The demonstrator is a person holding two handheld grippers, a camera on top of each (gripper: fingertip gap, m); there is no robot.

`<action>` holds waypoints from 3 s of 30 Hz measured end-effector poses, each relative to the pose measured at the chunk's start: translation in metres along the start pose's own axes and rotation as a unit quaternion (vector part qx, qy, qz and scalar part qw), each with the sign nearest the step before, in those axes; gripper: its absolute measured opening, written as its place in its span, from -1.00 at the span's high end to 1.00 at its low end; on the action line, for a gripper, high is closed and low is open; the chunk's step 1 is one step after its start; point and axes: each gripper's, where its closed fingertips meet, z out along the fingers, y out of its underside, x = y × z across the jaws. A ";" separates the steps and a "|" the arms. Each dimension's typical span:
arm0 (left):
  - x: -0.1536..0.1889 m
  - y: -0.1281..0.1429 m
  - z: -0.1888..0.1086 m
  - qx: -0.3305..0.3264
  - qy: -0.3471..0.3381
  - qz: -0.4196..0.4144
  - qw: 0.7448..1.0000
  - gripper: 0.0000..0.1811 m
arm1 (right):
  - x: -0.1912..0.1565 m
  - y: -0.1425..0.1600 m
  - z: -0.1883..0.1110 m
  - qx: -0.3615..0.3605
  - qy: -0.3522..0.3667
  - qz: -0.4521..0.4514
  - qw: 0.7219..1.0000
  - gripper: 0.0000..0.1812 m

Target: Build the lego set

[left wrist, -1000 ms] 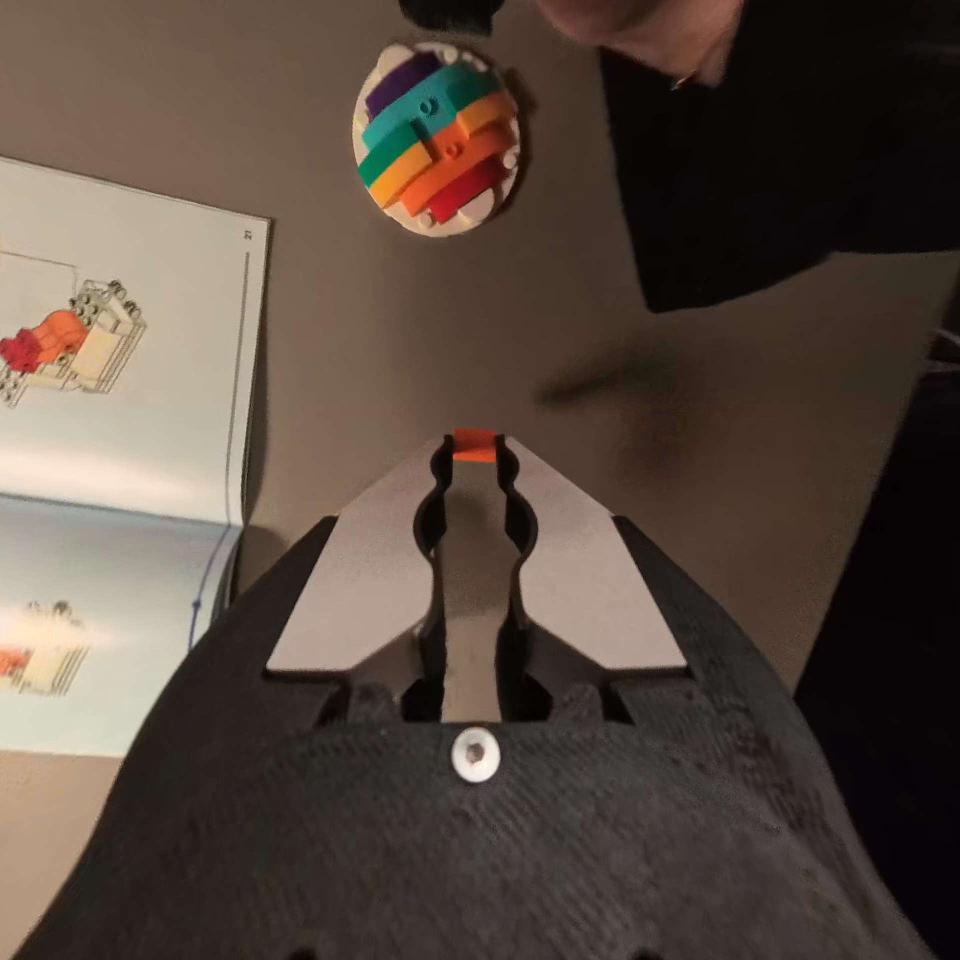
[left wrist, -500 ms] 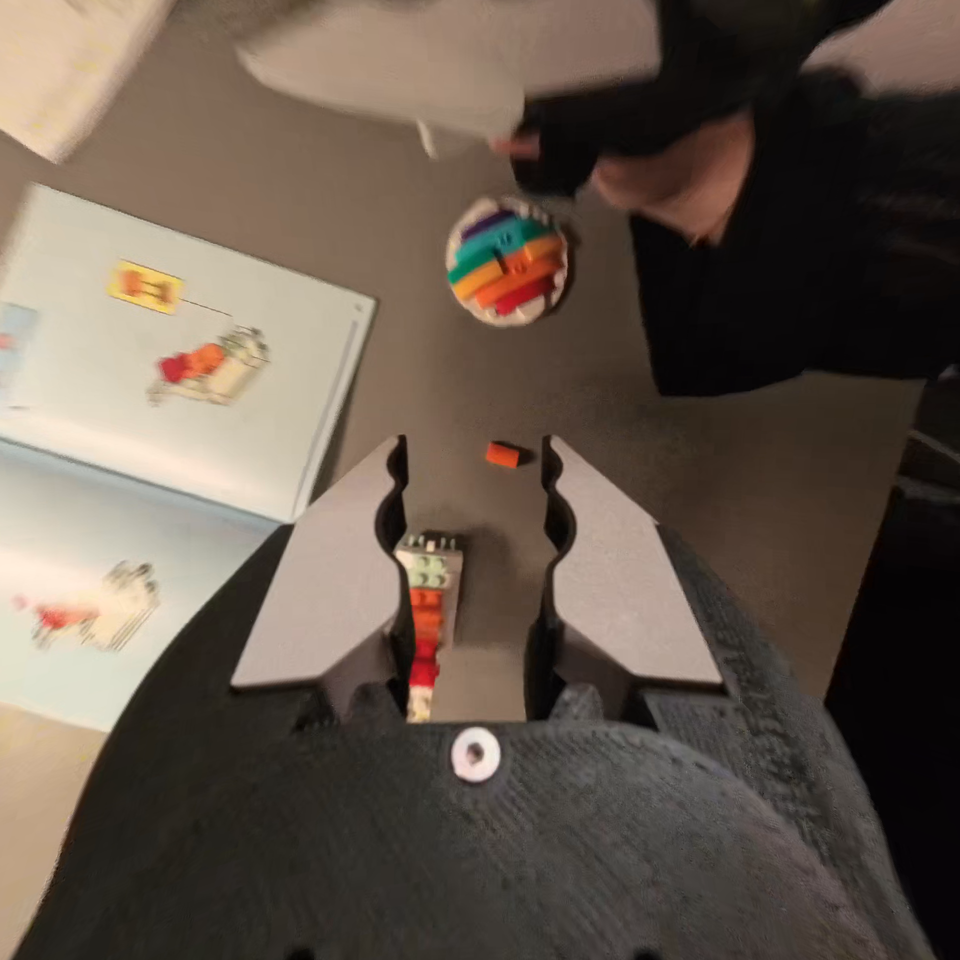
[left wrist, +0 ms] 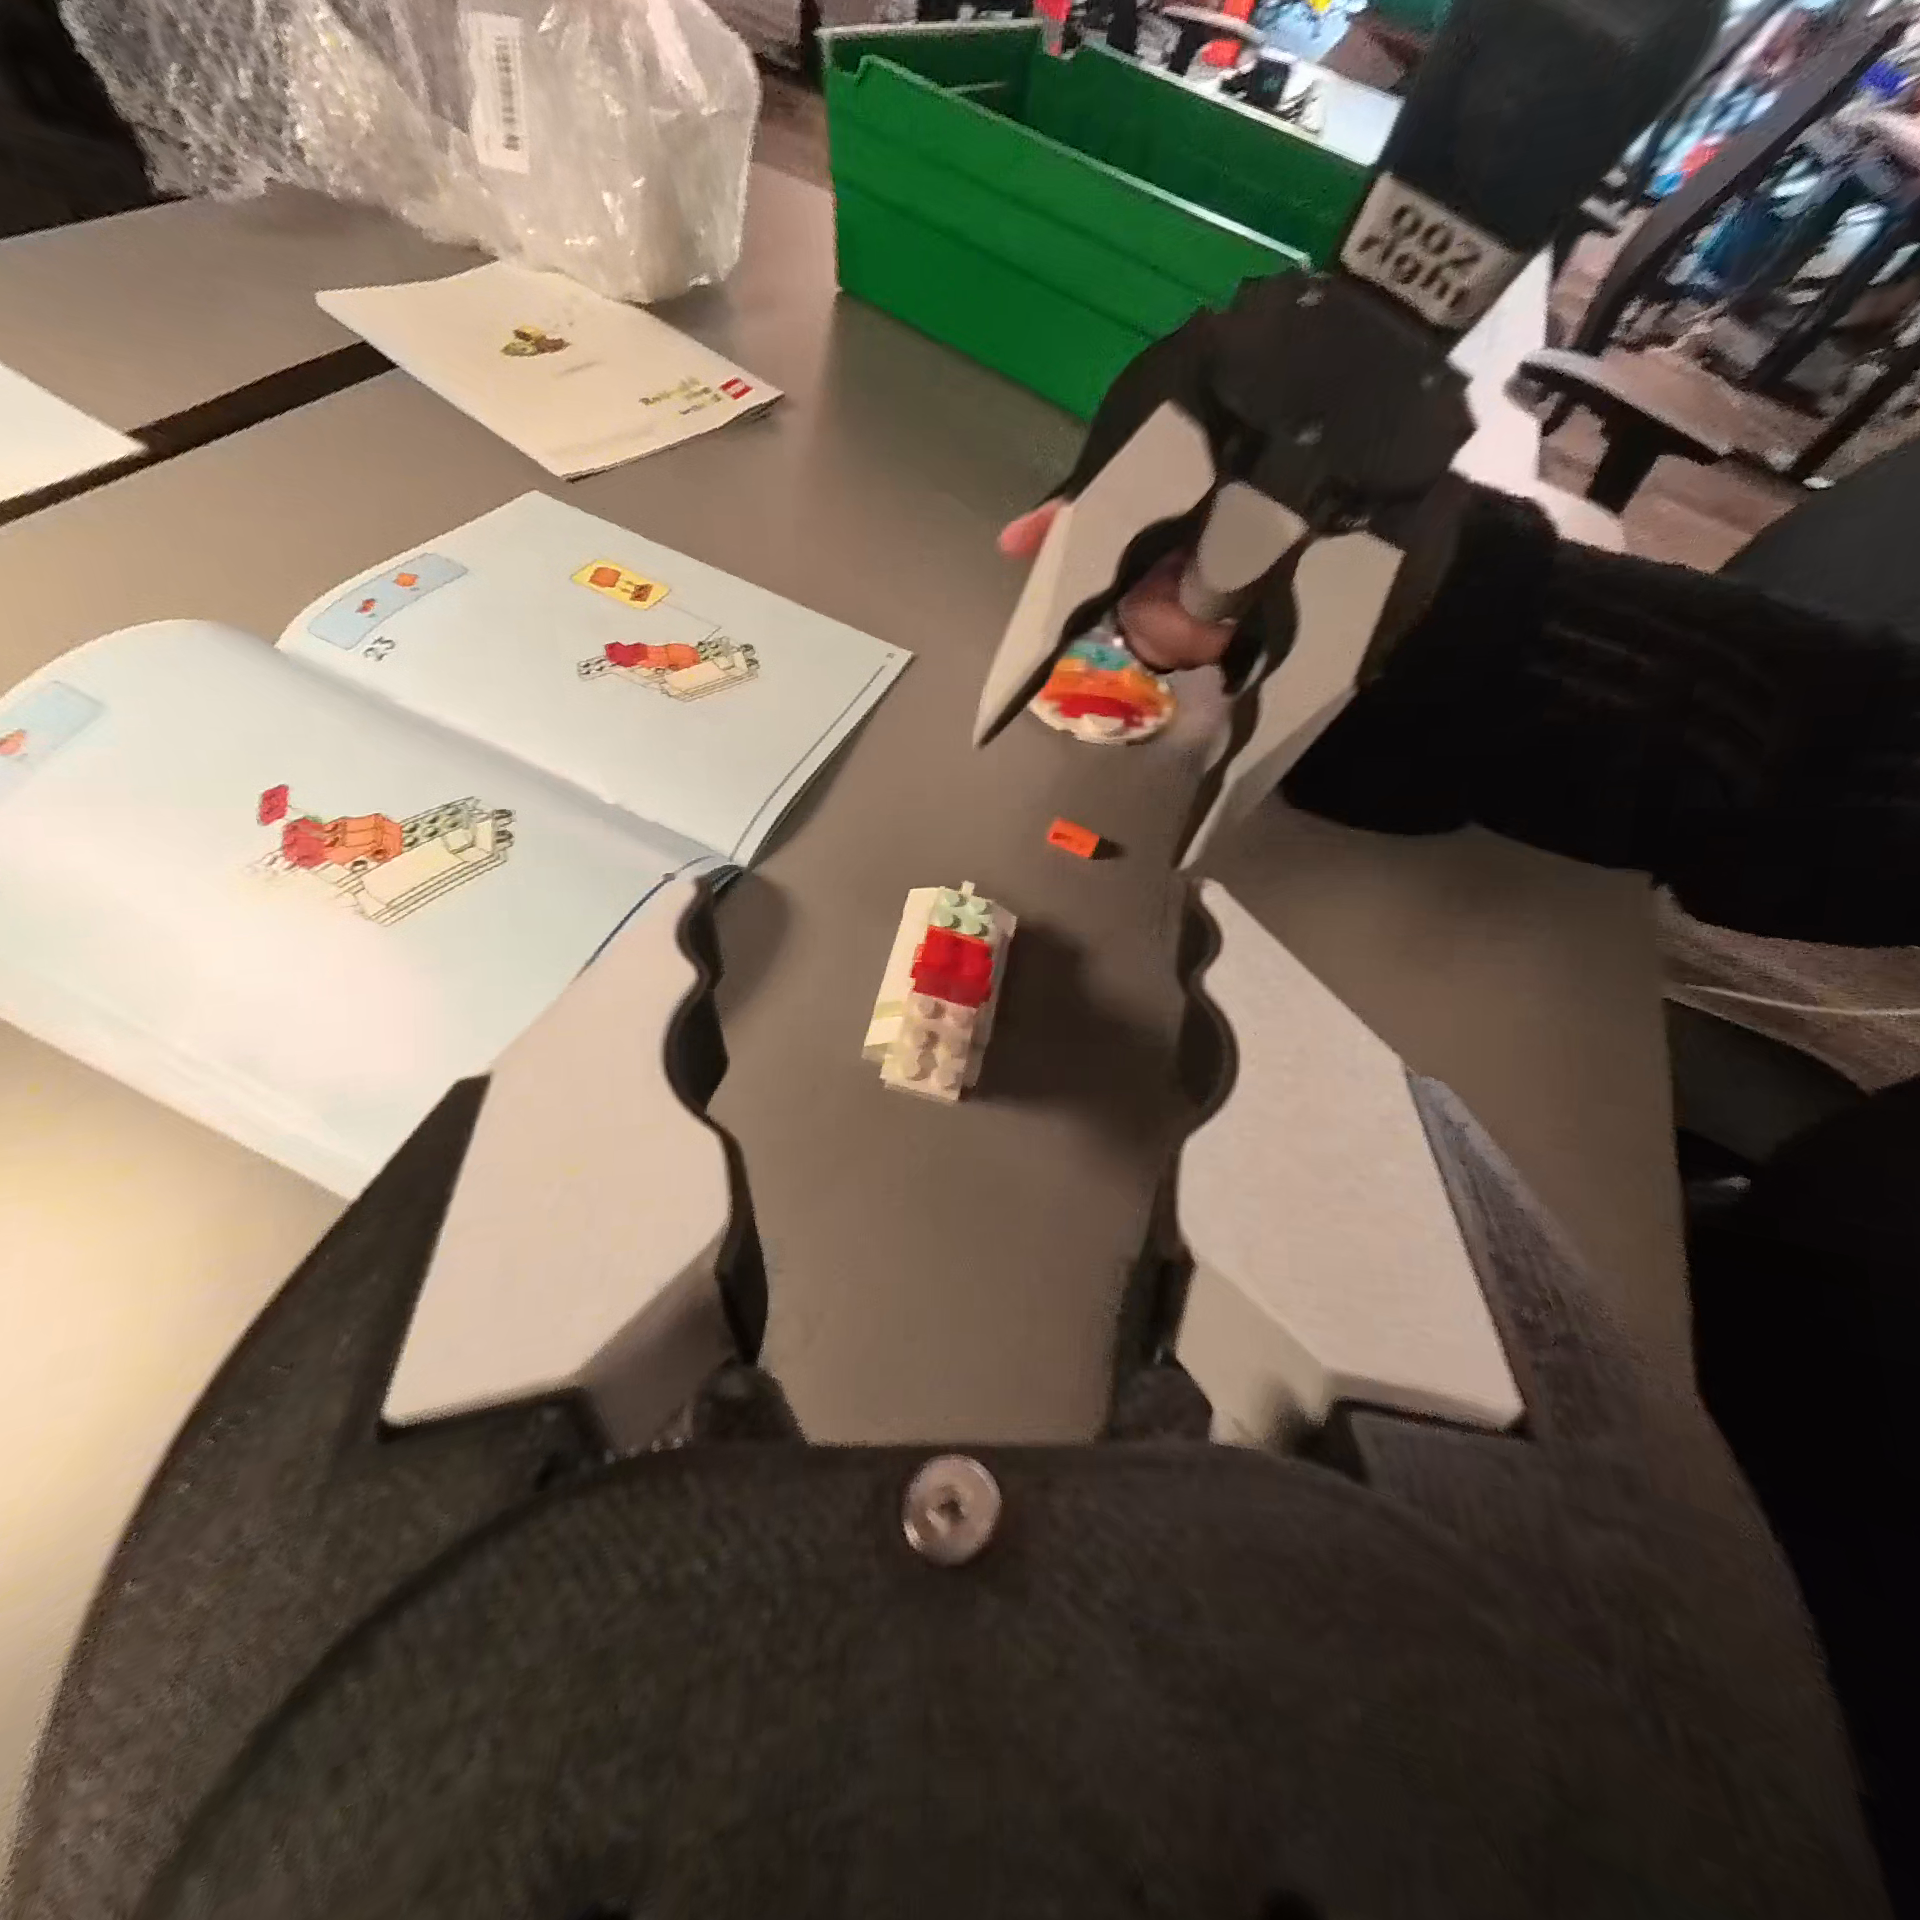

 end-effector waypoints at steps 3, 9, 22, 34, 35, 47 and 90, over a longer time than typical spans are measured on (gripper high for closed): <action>0.002 -0.001 -0.004 0.007 0.010 0.011 1.000 0.00 | -0.004 0.004 0.018 -0.050 -0.011 -0.009 0.999 0.36; -0.002 0.004 -0.003 0.003 0.004 0.041 0.999 -0.03 | 0.006 0.026 0.037 -0.137 -0.022 0.016 0.990 0.33; -0.012 0.002 -0.012 0.033 0.047 -0.010 0.998 -0.04 | 0.012 0.035 0.050 -0.165 -0.030 0.034 0.985 0.62; 0.002 0.001 -0.003 0.073 0.126 -0.067 0.987 -0.02 | 0.002 -0.037 0.010 0.074 -0.047 0.063 0.994 0.64; 0.012 0.001 0.000 0.071 0.147 -0.061 0.985 0.05 | -0.001 -0.041 0.010 0.081 -0.055 0.062 0.993 0.64; 0.045 0.020 0.017 0.018 0.173 0.013 0.985 0.59 | -0.019 -0.036 0.027 0.058 -0.070 0.032 0.995 0.63; 0.044 0.039 0.016 0.001 0.136 0.064 0.989 0.59 | 0.006 0.054 -0.017 -0.254 0.102 -0.109 0.956 0.84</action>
